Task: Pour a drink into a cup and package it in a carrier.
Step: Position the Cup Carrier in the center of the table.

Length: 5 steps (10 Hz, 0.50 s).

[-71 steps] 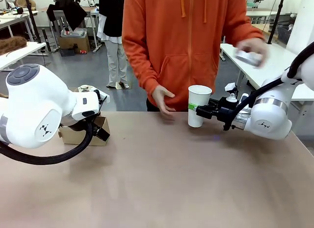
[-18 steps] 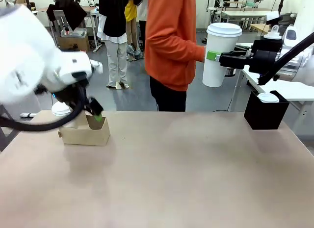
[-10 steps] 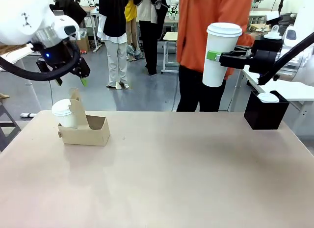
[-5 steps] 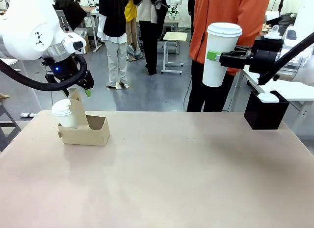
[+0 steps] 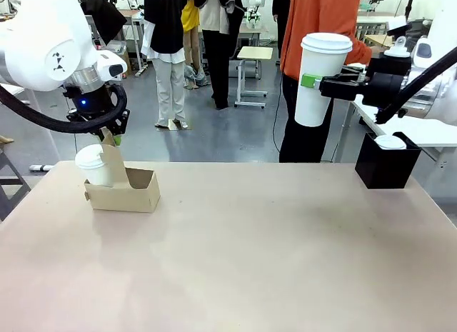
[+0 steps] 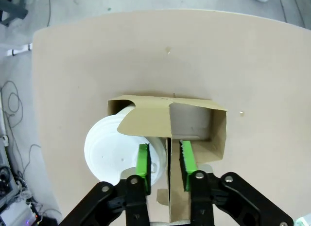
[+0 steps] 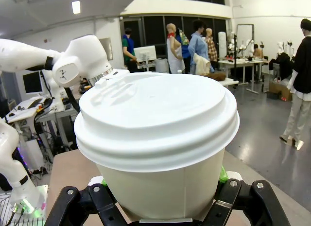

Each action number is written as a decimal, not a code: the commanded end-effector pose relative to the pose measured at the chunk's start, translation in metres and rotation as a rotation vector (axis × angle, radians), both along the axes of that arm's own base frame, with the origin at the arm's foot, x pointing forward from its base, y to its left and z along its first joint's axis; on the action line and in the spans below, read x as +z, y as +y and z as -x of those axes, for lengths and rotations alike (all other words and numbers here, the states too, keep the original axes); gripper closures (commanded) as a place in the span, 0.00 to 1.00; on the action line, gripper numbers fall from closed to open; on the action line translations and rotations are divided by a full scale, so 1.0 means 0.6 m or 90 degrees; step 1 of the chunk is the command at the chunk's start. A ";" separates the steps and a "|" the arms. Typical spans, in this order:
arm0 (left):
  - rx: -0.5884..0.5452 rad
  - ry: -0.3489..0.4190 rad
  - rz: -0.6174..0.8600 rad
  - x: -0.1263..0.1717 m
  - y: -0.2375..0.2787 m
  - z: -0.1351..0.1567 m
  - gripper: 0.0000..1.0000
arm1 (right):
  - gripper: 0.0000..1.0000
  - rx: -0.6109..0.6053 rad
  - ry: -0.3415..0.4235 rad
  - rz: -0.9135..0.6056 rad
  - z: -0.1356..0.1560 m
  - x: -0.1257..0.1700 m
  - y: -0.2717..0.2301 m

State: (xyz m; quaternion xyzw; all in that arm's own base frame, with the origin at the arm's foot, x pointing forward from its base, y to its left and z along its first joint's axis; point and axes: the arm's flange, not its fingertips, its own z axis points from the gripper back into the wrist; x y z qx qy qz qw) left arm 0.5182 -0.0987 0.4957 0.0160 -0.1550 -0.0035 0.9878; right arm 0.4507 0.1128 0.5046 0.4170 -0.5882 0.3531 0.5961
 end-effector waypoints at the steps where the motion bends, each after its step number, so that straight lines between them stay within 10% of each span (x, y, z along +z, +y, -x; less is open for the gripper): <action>1: 0.015 0.001 0.001 0.001 -0.003 0.006 1.00 | 0.19 0.002 -0.005 -0.004 -0.001 0.006 0.003; 5: 0.000 0.001 0.000 0.000 0.000 0.000 1.00 | 0.19 0.002 -0.005 -0.004 -0.001 0.006 0.003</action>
